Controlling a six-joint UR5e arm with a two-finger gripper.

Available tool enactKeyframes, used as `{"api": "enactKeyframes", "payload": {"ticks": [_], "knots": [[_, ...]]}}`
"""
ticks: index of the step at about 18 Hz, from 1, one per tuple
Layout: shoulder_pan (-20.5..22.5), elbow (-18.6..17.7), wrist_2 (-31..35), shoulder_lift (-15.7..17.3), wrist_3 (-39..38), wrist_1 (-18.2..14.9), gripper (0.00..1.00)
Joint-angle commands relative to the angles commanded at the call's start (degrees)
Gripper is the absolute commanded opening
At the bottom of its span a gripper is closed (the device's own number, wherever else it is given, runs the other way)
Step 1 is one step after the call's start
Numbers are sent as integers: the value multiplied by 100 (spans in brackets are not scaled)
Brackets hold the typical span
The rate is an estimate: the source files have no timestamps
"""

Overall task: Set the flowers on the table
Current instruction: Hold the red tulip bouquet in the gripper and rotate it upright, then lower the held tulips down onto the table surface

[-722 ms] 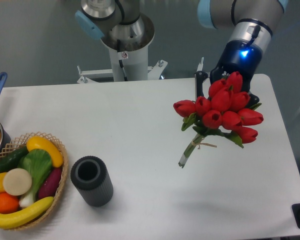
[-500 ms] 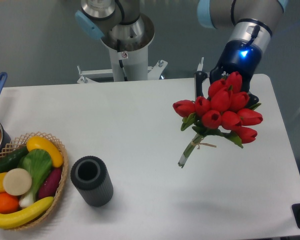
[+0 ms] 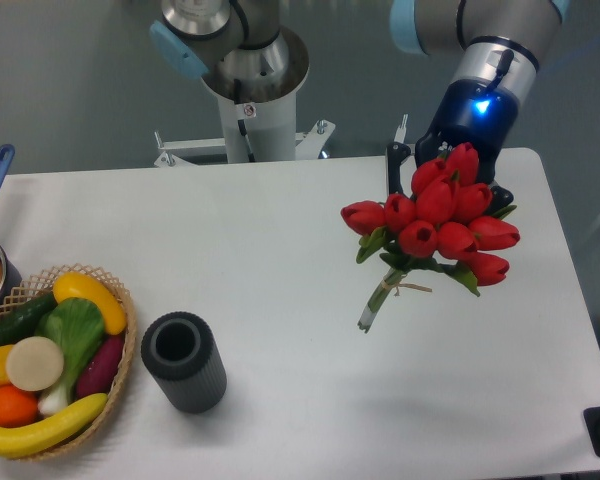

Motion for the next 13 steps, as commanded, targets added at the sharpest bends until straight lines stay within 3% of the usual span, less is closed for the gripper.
{"api": "enactKeyframes", "payload": {"ticks": [7,13], "knots": [[-359,-316,1704,343,17,-9,36],[-773,-510,3049,343,157,-9,36]]}}
